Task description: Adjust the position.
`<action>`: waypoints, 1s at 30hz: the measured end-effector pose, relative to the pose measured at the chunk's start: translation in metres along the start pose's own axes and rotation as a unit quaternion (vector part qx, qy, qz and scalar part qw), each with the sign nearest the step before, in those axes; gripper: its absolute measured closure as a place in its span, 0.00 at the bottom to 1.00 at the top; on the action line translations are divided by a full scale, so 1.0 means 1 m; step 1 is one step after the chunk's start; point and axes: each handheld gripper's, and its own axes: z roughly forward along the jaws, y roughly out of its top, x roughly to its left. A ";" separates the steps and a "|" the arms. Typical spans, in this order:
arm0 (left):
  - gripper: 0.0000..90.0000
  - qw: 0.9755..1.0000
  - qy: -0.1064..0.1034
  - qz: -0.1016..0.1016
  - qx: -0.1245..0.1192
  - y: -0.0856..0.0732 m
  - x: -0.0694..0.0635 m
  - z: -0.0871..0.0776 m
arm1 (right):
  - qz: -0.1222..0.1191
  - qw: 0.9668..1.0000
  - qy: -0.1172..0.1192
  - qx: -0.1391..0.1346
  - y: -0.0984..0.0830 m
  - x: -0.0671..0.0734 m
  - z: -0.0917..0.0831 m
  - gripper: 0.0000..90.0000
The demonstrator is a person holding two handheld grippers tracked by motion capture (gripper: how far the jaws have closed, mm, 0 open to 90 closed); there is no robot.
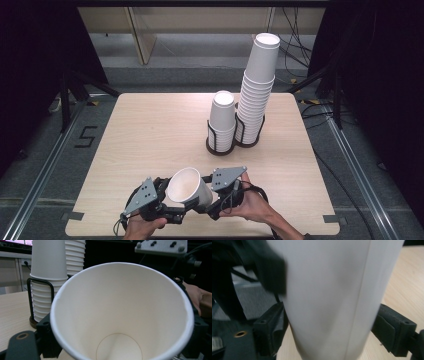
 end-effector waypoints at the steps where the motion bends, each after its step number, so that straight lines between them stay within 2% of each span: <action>1: 0.16 1.000 0.005 0.003 0.001 0.001 0.001 -0.001 | -0.001 1.000 -0.006 0.006 -0.002 0.000 -0.001 0.19; 3: 0.16 1.000 0.020 0.007 0.005 0.002 0.003 -0.001 | 0.004 1.000 -0.007 0.011 -0.007 -0.002 -0.002 0.19; 5: 0.16 0.999 0.038 0.006 0.010 0.002 0.006 -0.003 | 0.009 1.000 -0.017 0.018 -0.012 -0.004 -0.006 0.19; 8: 0.16 0.998 0.066 0.017 0.017 0.001 0.011 -0.004 | 0.020 0.999 -0.033 0.021 -0.020 -0.009 -0.014 0.19; 11: 0.16 0.995 0.091 0.016 0.024 0.001 0.016 -0.006 | 0.033 0.998 -0.044 0.020 -0.027 -0.012 -0.021 0.20; 15: 0.16 0.992 0.120 0.031 0.035 0.001 0.022 -0.007 | 0.037 0.997 -0.064 0.029 -0.033 -0.012 -0.029 0.21; 19: 0.16 0.989 0.141 0.029 0.038 0.000 0.029 -0.008 | 0.047 0.995 -0.079 0.025 -0.037 -0.013 -0.036 0.21; 23: 0.16 0.986 0.162 0.024 0.039 -0.002 0.039 -0.009 | 0.051 0.995 -0.084 0.024 -0.041 -0.014 -0.040 0.21; 24: 0.16 0.984 0.170 0.025 0.045 -0.002 0.041 -0.010 | 0.054 0.995 -0.084 0.023 -0.042 -0.014 -0.041 0.21; 26: 0.16 0.982 0.180 0.024 0.046 -0.002 0.046 -0.011 | 0.055 0.994 -0.088 0.023 -0.044 -0.014 -0.043 0.21; 30: 0.16 0.980 0.195 0.023 0.043 0.000 0.055 -0.011 | 0.058 0.994 -0.092 0.023 -0.046 -0.015 -0.045 0.21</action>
